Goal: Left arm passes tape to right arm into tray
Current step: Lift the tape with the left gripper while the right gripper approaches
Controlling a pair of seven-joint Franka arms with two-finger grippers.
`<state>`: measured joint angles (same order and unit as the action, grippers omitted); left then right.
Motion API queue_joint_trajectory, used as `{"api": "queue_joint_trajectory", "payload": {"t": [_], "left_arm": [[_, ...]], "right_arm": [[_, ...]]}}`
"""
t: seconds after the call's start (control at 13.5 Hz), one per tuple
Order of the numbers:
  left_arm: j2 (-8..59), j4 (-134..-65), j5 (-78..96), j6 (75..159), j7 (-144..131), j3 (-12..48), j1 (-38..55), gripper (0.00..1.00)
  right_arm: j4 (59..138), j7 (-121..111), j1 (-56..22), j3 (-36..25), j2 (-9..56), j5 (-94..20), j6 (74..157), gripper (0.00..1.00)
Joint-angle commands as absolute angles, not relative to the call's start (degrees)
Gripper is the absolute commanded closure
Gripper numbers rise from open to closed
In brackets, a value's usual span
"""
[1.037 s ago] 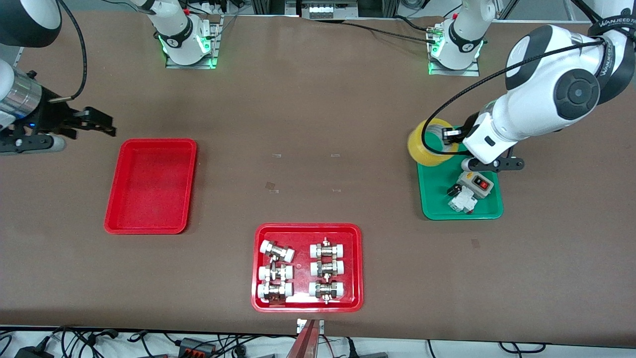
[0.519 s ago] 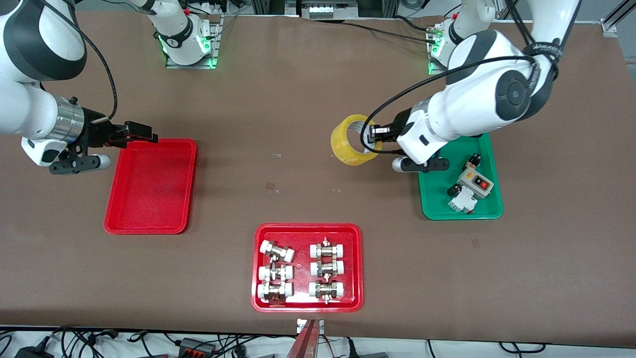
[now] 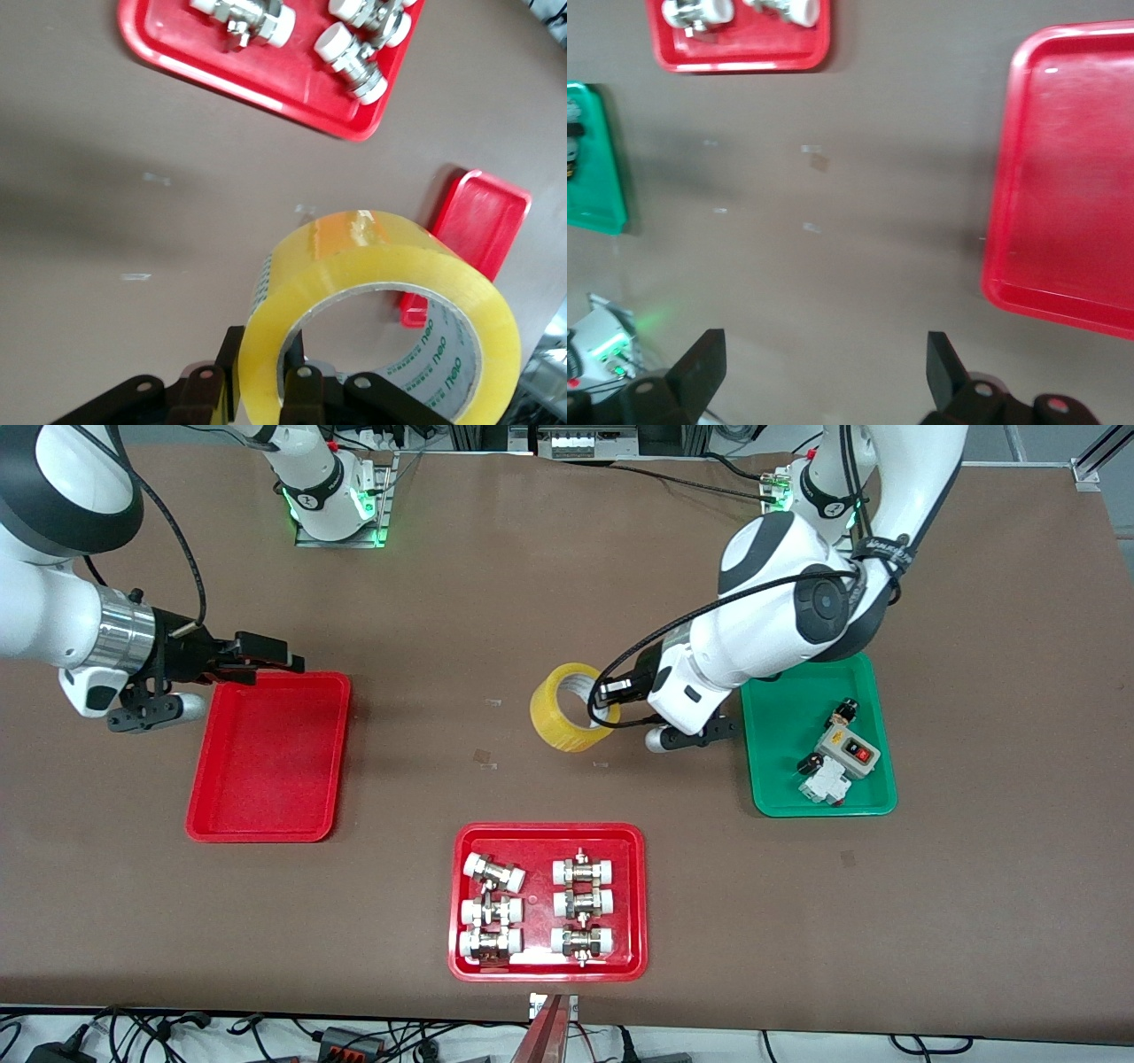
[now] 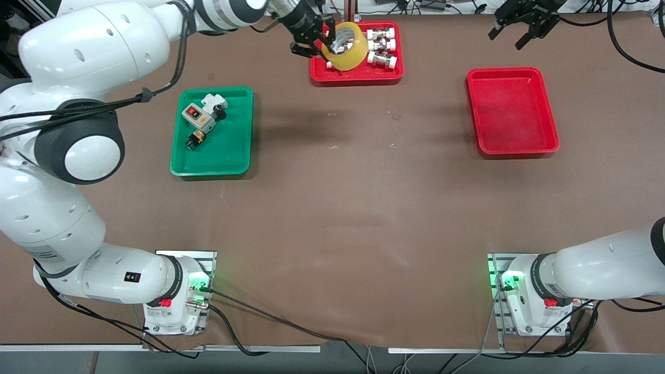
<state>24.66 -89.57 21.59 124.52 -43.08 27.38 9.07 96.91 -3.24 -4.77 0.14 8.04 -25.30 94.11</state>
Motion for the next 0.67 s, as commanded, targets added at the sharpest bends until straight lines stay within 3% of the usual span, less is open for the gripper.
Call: {"api": "queue_joint_trajectory", "payload": {"t": [0.0, 0.59], "left_arm": [[27.1, -87.0, 20.7, 128.2, -49.0, 27.6, 10.6, 1.0], [35.5, -78.8, 21.1, 128.8, -56.0, 27.2, 20.1, 1.0]], "right_arm": [[96.4, -4.1, -6.2, 0.2, 9.5, -31.3, 94.7, 0.0], [90.3, -14.4, -10.3, 0.5, 19.7, -47.0, 96.6, 0.0]]}}
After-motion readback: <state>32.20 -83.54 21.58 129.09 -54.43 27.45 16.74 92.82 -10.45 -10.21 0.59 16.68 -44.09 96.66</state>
